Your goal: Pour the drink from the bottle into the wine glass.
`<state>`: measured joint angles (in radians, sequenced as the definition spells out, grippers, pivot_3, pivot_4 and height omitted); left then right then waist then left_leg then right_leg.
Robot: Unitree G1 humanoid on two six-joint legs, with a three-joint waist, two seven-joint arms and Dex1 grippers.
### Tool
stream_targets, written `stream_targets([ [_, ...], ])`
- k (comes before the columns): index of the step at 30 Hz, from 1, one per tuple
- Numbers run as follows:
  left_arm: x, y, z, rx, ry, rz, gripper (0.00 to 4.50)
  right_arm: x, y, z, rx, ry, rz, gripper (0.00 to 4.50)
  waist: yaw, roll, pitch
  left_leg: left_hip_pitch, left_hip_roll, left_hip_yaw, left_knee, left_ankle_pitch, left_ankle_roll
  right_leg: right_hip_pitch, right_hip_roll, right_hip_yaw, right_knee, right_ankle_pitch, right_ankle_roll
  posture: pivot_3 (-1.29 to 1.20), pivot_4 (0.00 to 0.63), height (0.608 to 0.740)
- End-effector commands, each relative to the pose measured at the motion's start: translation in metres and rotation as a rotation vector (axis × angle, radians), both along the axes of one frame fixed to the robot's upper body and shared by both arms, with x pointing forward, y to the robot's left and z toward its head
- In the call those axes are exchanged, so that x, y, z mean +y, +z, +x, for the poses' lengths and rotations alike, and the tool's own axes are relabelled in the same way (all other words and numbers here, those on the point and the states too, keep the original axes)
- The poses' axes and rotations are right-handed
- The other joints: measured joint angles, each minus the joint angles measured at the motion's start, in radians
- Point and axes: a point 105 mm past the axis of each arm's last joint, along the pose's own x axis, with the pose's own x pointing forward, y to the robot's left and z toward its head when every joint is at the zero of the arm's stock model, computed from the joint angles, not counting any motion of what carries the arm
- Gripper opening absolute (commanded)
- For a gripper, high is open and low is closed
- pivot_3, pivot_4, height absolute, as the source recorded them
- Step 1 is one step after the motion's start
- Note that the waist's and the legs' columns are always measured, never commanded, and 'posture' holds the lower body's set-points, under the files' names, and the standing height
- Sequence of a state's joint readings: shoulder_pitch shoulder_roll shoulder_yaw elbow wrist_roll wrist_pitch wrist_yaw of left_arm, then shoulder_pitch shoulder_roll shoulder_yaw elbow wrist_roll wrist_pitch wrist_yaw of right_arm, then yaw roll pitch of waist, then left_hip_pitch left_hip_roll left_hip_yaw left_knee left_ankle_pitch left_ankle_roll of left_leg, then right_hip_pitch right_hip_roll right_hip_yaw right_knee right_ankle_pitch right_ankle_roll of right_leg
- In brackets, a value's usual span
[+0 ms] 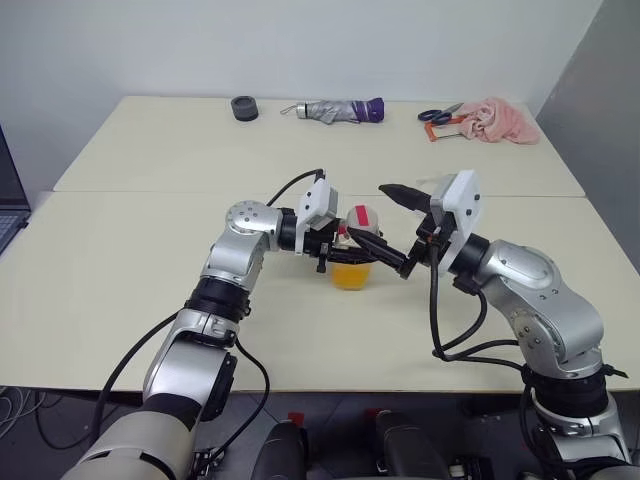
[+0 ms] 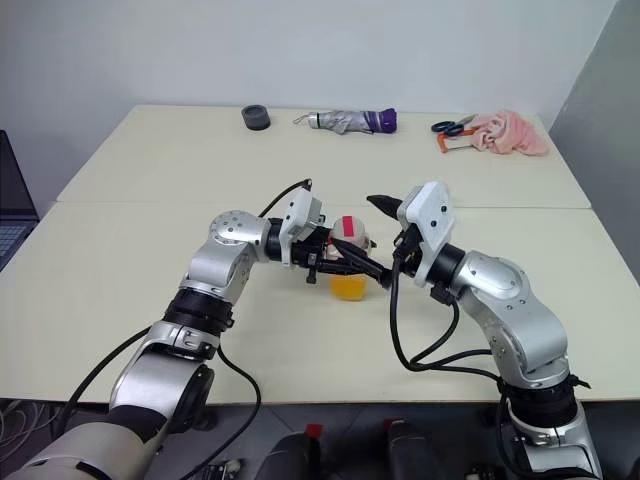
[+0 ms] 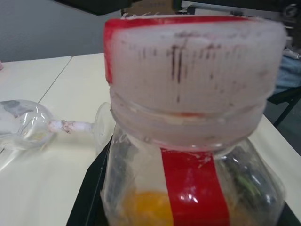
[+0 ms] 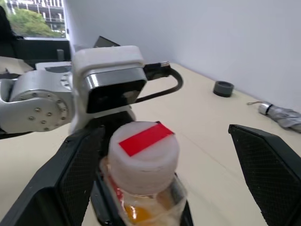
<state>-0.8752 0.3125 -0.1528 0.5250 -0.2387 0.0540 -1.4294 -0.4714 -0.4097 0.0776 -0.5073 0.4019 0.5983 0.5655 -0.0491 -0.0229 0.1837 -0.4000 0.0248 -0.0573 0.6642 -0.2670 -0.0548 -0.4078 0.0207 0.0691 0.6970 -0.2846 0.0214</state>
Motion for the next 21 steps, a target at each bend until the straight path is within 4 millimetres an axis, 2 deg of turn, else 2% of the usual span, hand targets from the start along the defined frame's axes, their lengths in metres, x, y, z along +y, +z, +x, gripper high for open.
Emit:
stream_targets([
  [1,-0.004,0.015,0.000,-0.048,-0.021,-0.037,1.72,0.000,0.011,-0.001,-0.088,-0.018,-0.025,4.50,0.000,0.000,0.000,0.000,0.000,0.000,0.000,0.000,0.000,0.000,0.000,0.000,0.000,0.000,0.000,0.00,0.150,0.740],
  [12,-0.003,0.014,0.000,-0.044,-0.025,-0.033,1.72,-0.016,0.005,0.004,-0.086,-0.069,-0.061,4.50,0.000,0.000,0.000,0.000,0.000,0.000,0.000,0.000,0.000,0.000,0.000,0.000,0.000,0.000,0.000,0.00,0.150,0.740],
  [21,-0.001,0.013,0.001,-0.045,-0.022,-0.024,1.72,-0.016,0.008,-0.004,-0.067,-0.022,-0.040,4.50,0.000,0.000,0.000,0.000,0.000,0.000,0.000,0.000,0.000,0.000,0.000,0.000,0.000,0.000,0.000,0.00,0.150,0.740],
])
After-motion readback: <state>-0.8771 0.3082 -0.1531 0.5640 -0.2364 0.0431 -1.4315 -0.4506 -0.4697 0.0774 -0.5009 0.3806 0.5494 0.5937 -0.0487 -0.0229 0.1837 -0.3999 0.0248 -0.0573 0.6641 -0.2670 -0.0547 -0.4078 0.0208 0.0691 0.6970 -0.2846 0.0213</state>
